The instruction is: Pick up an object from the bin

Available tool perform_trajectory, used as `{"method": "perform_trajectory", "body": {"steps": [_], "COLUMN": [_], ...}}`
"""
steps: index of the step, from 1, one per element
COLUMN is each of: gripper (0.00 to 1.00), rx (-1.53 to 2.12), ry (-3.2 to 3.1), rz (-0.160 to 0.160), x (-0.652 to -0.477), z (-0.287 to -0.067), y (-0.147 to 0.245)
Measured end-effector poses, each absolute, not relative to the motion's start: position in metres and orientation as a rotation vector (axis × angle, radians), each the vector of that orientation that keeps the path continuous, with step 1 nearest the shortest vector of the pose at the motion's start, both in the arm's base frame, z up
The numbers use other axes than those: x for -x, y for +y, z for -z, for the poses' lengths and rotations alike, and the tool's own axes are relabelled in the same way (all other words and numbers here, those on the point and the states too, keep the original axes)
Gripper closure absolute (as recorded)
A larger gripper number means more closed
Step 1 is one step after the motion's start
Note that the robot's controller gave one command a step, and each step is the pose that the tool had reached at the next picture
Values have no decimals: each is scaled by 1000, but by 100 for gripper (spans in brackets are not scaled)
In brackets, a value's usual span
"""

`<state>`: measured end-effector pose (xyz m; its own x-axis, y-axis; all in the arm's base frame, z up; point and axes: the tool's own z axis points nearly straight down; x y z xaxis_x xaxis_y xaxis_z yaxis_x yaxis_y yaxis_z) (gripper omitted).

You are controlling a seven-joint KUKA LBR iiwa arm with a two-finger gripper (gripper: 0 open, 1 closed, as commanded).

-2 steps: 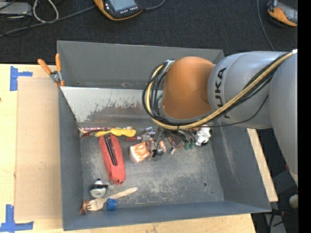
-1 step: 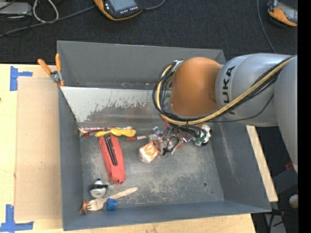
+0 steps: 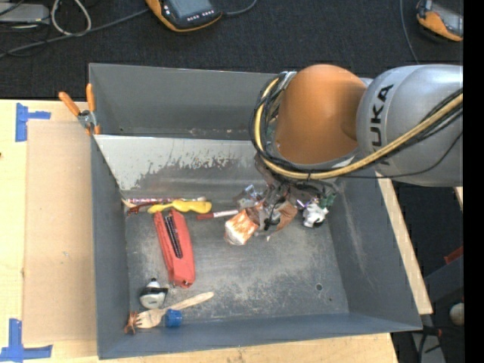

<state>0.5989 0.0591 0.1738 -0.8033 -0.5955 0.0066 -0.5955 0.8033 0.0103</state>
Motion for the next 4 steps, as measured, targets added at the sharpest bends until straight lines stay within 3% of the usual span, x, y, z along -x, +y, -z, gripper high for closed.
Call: {"method": "perform_trajectory", "body": {"steps": [1, 2, 3, 4], "gripper": [100, 100, 100, 100], "rx": [-1145, -1582, -1546, -1697], "ry": [-2923, -2717, -2719, -2647], "rz": [7, 6, 21, 9], "x": [-601, -592, -588, -596], "z": [-161, -77, -82, -111], "y": [54, 51, 54, 43]}}
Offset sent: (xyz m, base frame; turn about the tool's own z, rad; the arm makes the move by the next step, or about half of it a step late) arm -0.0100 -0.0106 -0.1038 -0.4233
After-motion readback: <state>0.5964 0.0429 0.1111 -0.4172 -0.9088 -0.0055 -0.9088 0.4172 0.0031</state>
